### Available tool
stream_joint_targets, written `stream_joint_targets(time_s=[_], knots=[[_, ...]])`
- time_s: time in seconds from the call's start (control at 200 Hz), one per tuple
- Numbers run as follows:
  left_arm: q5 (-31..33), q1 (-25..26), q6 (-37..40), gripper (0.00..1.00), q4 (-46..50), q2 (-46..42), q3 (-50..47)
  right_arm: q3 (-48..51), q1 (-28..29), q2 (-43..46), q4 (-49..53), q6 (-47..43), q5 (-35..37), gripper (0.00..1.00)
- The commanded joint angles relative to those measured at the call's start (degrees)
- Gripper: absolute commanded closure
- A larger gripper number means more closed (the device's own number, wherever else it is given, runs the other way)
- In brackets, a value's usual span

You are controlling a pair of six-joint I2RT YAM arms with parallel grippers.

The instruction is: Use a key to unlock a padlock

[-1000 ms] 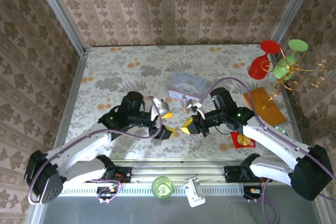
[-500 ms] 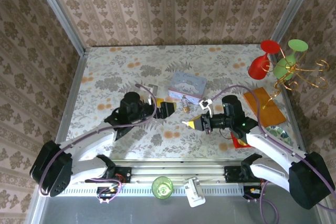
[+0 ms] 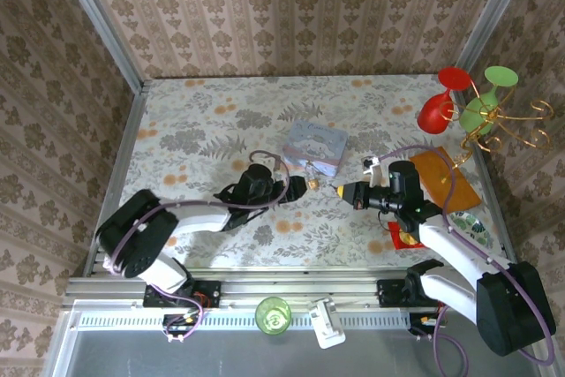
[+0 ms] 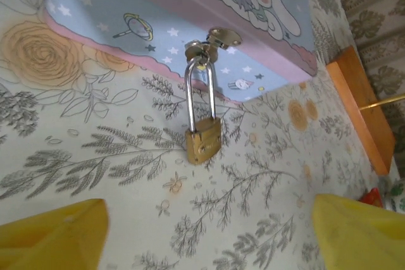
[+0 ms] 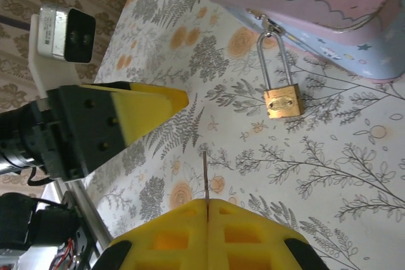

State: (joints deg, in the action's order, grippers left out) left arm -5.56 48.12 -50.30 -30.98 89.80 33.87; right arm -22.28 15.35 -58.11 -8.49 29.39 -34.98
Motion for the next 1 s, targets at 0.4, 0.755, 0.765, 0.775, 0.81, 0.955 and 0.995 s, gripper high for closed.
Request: stream_joint_targets(time_s=[0.4, 0.755, 0.765, 0.775, 0.81, 0.955, 0.995], knots=[[-0.6, -0.2, -2.3, 0.26, -11.4, 16.5, 11.3, 4.5, -0.6, 4.9, -0.1, 1.4, 3.2, 1.00], [0.7, 1.1, -4.8, 0.36, -18.1, 21.6, 11.0, 6.1, -0.9, 5.7, -0.9, 1.4, 3.1, 1.00], [0.9, 1.3, -5.0, 0.37, -18.7, 21.8, 10.9, 6.0, -0.9, 5.7, -0.8, 1.4, 3.1, 1.00], [1.1, 1.3, -5.1, 0.38, -19.0, 22.0, 10.9, 6.1, -0.9, 5.7, -0.8, 1.4, 3.1, 1.00], [2.0, 1.9, -5.8, 0.41, -19.7, 22.6, 10.8, 6.2, -1.0, 5.6, -0.8, 1.3, 3.1, 1.00], [7.0, 4.1, -7.9, 0.47, -21.6, 24.0, 9.8, 6.2, -1.2, 5.5, 0.0, 1.0, 3.3, 1.00], [8.1, 4.3, -8.7, 0.51, -22.7, 24.7, 9.3, 6.3, -1.2, 5.7, 0.0, 0.9, 3.3, 1.00]])
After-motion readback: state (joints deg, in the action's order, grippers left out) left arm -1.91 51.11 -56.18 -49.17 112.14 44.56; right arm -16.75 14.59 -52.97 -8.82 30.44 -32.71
